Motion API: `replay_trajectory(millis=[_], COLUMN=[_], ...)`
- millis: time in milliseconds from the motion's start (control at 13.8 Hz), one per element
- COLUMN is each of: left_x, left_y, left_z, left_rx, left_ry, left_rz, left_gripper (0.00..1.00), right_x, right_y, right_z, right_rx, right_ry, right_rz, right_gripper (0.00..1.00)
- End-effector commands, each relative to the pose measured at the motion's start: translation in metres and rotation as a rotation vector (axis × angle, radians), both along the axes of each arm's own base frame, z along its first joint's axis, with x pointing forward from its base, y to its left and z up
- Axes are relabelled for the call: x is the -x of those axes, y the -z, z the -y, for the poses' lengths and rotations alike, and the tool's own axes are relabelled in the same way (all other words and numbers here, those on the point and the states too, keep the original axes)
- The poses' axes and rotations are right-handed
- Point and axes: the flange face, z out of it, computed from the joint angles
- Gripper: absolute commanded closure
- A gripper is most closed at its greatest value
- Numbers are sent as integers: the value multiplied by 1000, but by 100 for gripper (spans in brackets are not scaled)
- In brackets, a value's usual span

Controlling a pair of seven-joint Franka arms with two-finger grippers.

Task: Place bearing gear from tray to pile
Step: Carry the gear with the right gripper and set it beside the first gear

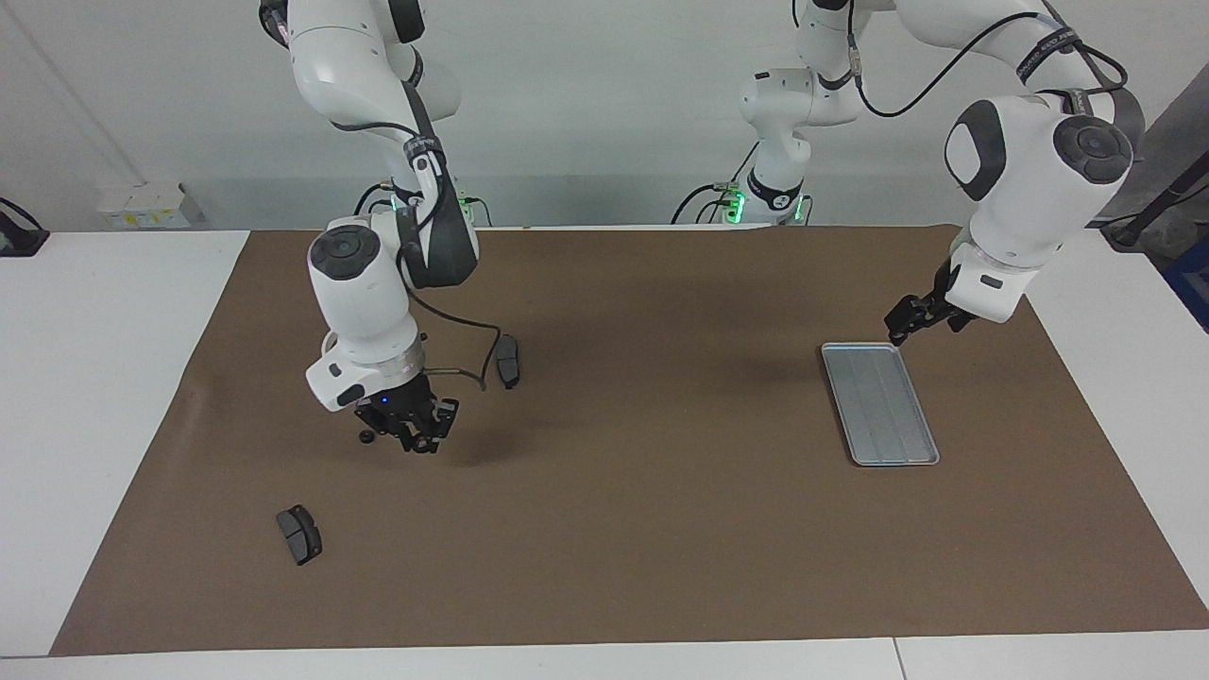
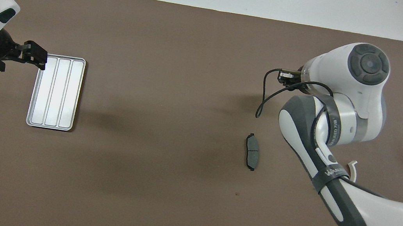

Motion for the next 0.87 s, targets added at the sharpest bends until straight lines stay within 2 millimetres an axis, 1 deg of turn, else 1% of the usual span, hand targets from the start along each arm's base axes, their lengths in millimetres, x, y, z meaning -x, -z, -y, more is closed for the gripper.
replay_trajectory(millis=[0,72,145,217,362,434,651,724,796], left_x=[7,7,7,7,7,7,7,7,7], left_y=[-1,-1,-1,-1,-1,-1,-1,-1,-1], left_z=[-2,-2,-2,-2,-2,-2,-2,-2,-2], left_rx=[-17,-17,-17,-17,-17,-17,-17,-17,-17], left_ry=[-3,-3,-3,-3,-3,-3,-3,-3,-3], left_rz=[15,15,15,15,15,15,15,15,15], left_gripper=[0,0,0,0,0,0,0,0,0], right_x=[-13,-21,-27,-29,-37,-39,-42,-42,-42], right_y=[25,34,41,46,53,61,70,71,70], right_z=[18,26,27,28,39,40,40,39,39], right_rx=[-6,-8,-8,-5,-6,-5,-8,-8,-8], right_ry=[-7,5,3,-6,1,-4,-5,-8,-11], right_rz=[14,10,7,4,4,-2,4,7,13], right_gripper=[100,100,100,100,100,100,100,98,60])
